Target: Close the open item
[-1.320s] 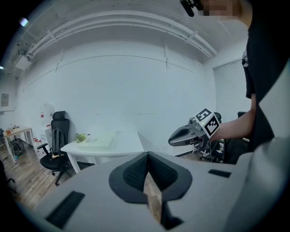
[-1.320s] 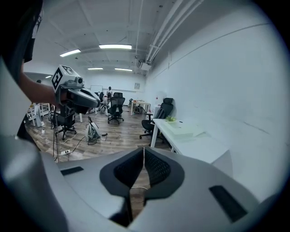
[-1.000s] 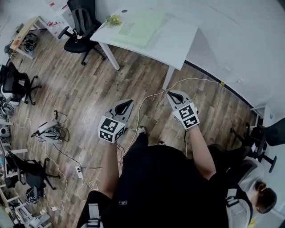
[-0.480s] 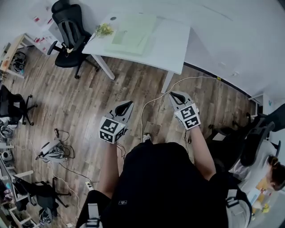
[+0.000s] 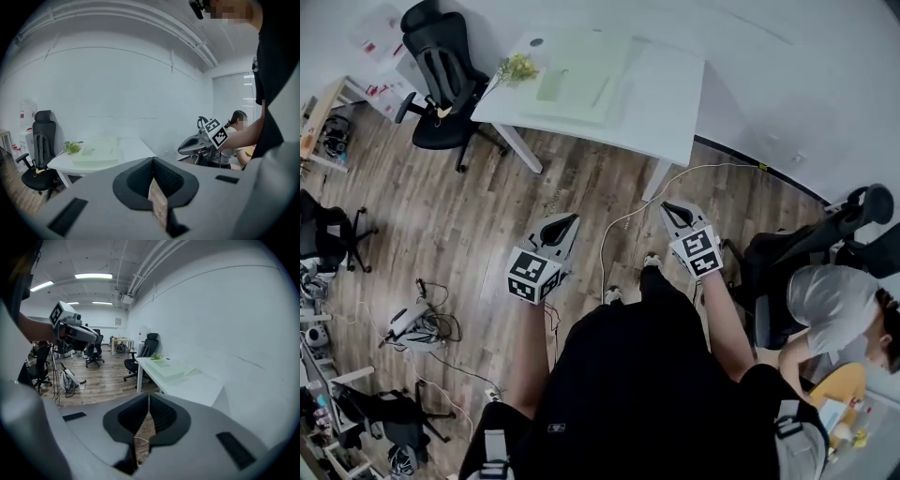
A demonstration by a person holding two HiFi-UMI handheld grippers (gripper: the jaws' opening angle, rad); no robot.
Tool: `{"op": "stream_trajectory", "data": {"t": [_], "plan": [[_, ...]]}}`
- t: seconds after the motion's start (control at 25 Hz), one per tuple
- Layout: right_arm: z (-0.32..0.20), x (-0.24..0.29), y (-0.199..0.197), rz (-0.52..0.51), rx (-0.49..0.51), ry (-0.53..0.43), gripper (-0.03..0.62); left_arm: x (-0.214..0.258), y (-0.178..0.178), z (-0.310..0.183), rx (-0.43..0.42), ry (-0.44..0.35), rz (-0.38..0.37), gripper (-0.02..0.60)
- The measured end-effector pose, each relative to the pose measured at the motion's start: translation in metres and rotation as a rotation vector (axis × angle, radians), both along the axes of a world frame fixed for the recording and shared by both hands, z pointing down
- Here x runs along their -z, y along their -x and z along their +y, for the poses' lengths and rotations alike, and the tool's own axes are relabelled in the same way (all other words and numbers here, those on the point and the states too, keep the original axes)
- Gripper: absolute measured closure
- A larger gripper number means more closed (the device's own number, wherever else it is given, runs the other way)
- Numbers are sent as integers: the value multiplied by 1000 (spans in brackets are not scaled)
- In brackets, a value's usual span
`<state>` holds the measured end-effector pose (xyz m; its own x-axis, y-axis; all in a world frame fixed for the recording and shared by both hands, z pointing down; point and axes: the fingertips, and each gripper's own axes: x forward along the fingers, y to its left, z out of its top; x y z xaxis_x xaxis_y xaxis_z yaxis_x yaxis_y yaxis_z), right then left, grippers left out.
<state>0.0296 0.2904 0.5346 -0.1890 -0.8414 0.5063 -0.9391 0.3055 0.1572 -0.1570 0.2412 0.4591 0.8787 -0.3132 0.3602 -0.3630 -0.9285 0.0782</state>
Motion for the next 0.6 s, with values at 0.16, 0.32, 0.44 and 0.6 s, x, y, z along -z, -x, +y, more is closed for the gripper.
{"op": "stream_trajectory", "data": {"t": [0.16,0.32,0.44,0.6], "plan": [[-27,-5,-16,-21,11,10,586,-2,-9,-22,29,4,-5,577],[-64,-13,-37,-17,55,22,586,-5,-26,-50,76,7,-11,577],[-92,-11,-57,-17,90,23,586,-3,-39,-73,119,6,-19,577],[-126,-17,-94,-25,129,33,586,-1,-62,-100,194,9,-16,577]]}}
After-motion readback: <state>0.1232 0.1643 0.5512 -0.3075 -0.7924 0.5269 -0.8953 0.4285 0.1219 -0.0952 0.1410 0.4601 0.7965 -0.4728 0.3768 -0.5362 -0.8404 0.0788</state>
